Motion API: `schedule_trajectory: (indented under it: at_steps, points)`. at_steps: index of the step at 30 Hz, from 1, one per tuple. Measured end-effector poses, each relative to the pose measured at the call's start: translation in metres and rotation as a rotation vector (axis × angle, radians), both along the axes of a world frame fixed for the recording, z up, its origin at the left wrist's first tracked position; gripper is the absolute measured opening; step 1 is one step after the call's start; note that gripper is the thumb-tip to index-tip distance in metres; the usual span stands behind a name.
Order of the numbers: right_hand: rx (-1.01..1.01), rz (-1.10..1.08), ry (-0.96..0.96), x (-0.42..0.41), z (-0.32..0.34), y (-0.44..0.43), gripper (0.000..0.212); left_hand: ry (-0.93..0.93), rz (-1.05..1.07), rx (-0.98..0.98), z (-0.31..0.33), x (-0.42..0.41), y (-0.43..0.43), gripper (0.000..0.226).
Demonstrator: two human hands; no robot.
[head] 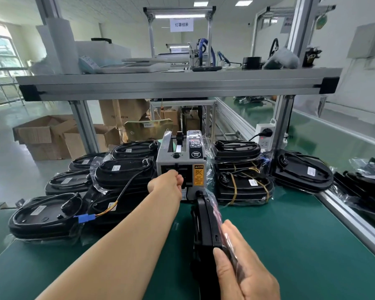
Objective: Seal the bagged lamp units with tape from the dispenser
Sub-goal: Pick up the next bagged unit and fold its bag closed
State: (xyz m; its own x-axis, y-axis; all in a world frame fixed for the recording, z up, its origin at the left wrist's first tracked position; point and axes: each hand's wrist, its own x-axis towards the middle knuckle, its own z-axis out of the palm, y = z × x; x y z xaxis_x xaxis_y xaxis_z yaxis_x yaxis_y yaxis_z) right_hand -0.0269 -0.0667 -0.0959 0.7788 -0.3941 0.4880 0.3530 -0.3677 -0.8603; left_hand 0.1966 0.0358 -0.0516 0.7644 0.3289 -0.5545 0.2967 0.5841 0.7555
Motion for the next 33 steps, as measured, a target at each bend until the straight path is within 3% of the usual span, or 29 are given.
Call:
schedule_trajectory:
  at_steps: [3, 5, 10, 13, 15, 19, 28, 33]
  points:
    - [0.035, 0.022, 0.019, -0.003, 0.001, -0.003, 0.047, -0.071, 0.042, 0.034, 0.003, -0.014, -0.004, 0.014]
    - [0.063, 0.046, 0.040, -0.005, 0.003, -0.007, 0.047, -0.170, -0.080, 0.113, 0.007, -0.030, 0.002, 0.018]
    - [0.162, 0.142, 0.066, -0.009, 0.007, -0.013, 0.051, -0.445, -0.855, 0.192, 0.030, -0.104, 0.029, 0.022]
    - [0.162, 0.177, 0.104, -0.009, 0.008, -0.014, 0.057, -0.514, -1.104, 0.440, 0.040, -0.137, 0.029, 0.018]
    - [0.156, 0.191, 0.116, -0.008, 0.009, -0.014, 0.058, -0.520, -1.130, 0.598, 0.044, -0.145, 0.025, 0.018]
    - [0.169, 0.211, 0.130, -0.009, 0.009, -0.012, 0.057, -0.462, -1.163, 0.679, 0.045, -0.147, 0.022, 0.017]
    - [0.129, 0.216, 0.147, -0.010, 0.010, -0.012, 0.058, -0.398, -1.228, 0.678, 0.046, -0.144, 0.023, 0.015]
    - [0.125, 0.200, 0.143, -0.010, 0.009, -0.012, 0.058, -0.358, -1.290, 0.487, 0.049, -0.141, 0.026, 0.012]
